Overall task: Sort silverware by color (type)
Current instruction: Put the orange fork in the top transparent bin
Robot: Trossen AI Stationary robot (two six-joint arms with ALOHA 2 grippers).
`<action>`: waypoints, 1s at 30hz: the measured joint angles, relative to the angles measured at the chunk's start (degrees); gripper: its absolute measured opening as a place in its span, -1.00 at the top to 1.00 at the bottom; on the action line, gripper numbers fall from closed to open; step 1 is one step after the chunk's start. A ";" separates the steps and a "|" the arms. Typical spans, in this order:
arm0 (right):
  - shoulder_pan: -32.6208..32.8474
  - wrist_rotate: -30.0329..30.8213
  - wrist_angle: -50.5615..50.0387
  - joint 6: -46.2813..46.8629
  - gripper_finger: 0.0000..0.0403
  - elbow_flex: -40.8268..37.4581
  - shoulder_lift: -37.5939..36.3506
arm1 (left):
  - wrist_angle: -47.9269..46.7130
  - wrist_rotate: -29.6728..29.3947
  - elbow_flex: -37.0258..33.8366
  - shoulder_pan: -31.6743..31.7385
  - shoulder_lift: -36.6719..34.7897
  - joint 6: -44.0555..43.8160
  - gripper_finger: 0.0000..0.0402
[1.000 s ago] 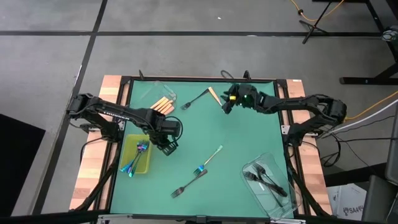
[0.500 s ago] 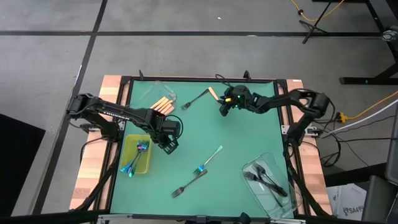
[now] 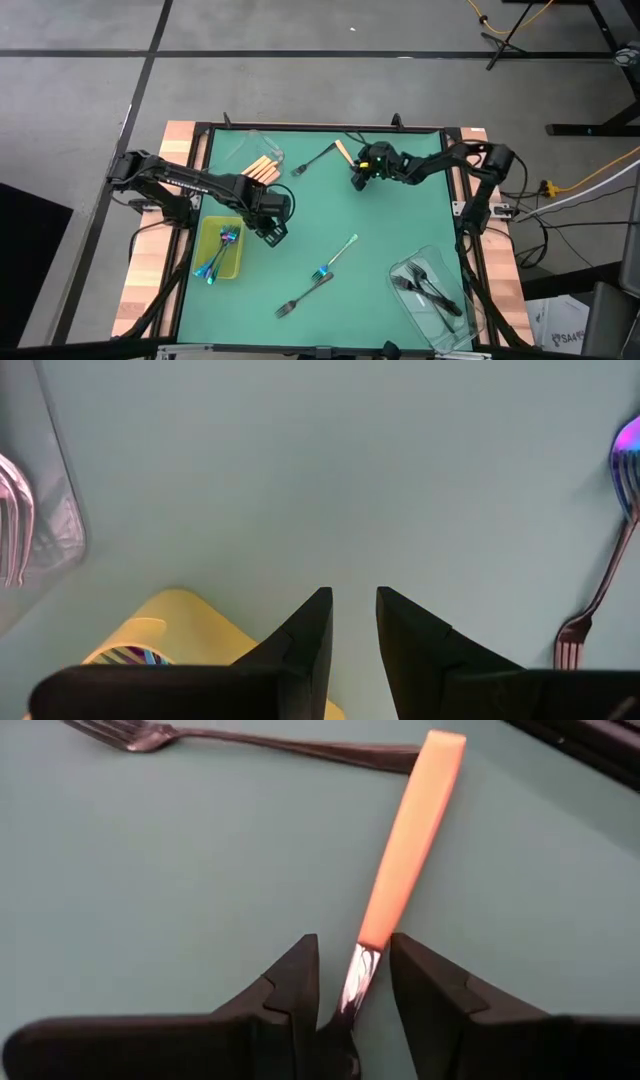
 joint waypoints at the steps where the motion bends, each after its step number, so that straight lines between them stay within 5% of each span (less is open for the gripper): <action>1: 0.00 0.00 0.42 0.00 0.42 0.00 0.49 | 0.16 -0.02 0.00 0.00 0.00 0.00 0.63; 12: 0.04 0.61 1.66 0.00 0.44 0.13 3.18 | 0.67 -0.62 0.00 0.00 0.00 -0.02 0.63; 24: 0.00 0.70 1.69 0.11 0.91 0.13 3.31 | 2.48 -8.78 -0.02 0.00 0.00 -0.96 0.63; 30: 0.00 0.61 1.56 0.80 0.97 0.11 3.37 | 4.29 -12.05 -0.01 -0.01 0.00 -0.94 0.63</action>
